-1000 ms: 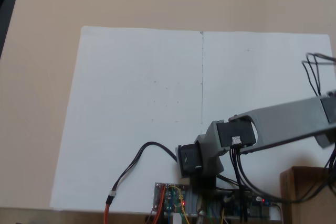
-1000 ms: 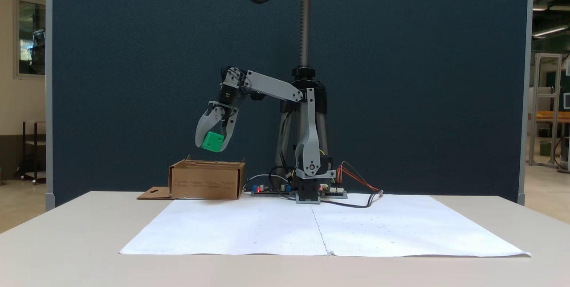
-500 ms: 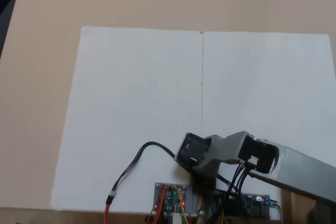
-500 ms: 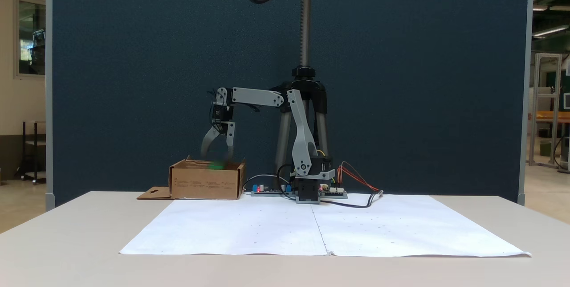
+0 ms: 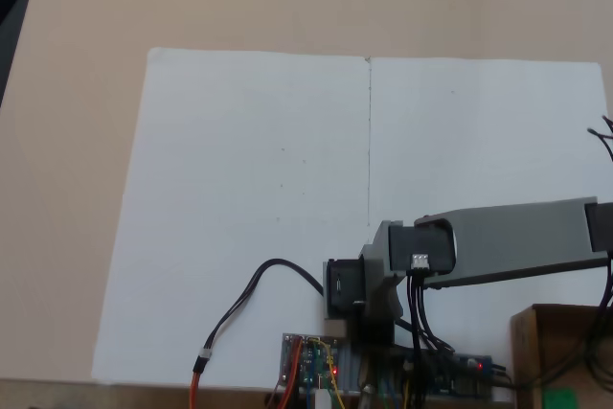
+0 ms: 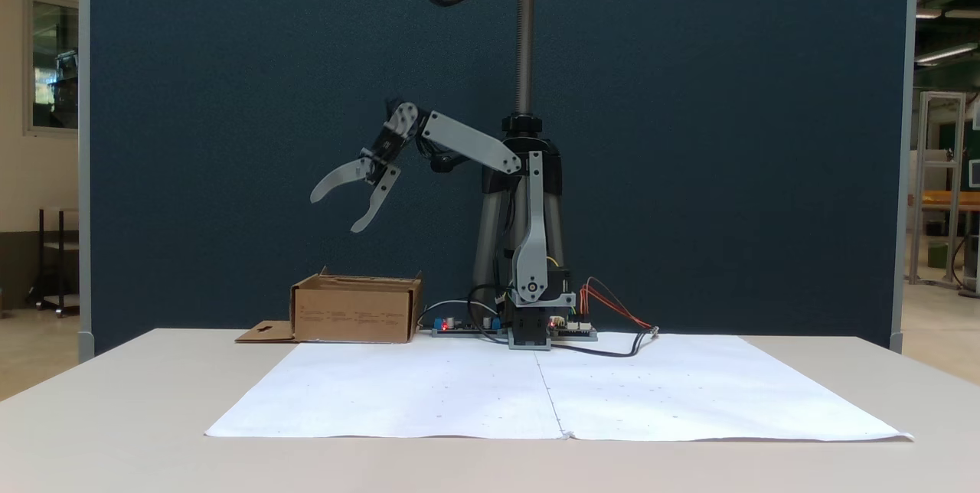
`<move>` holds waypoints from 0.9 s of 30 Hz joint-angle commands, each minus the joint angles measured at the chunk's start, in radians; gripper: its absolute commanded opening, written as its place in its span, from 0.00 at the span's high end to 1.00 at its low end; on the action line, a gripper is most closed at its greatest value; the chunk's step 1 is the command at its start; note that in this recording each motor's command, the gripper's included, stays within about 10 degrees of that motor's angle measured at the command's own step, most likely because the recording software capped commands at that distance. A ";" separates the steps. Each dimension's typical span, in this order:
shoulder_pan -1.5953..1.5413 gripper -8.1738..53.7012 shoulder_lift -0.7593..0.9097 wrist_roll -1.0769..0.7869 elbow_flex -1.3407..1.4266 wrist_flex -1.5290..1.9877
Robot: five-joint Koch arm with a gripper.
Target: Grasp a green dice and put it in the bin.
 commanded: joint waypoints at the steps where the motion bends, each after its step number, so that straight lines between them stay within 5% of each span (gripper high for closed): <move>1: -0.161 0.23 0.048 0.124 -0.043 -0.014; 12: -0.954 0.17 0.057 0.169 0.066 -0.006; 16: -1.192 0.17 0.117 0.167 0.393 -0.214; 27: -1.212 0.14 0.486 0.032 1.166 -0.687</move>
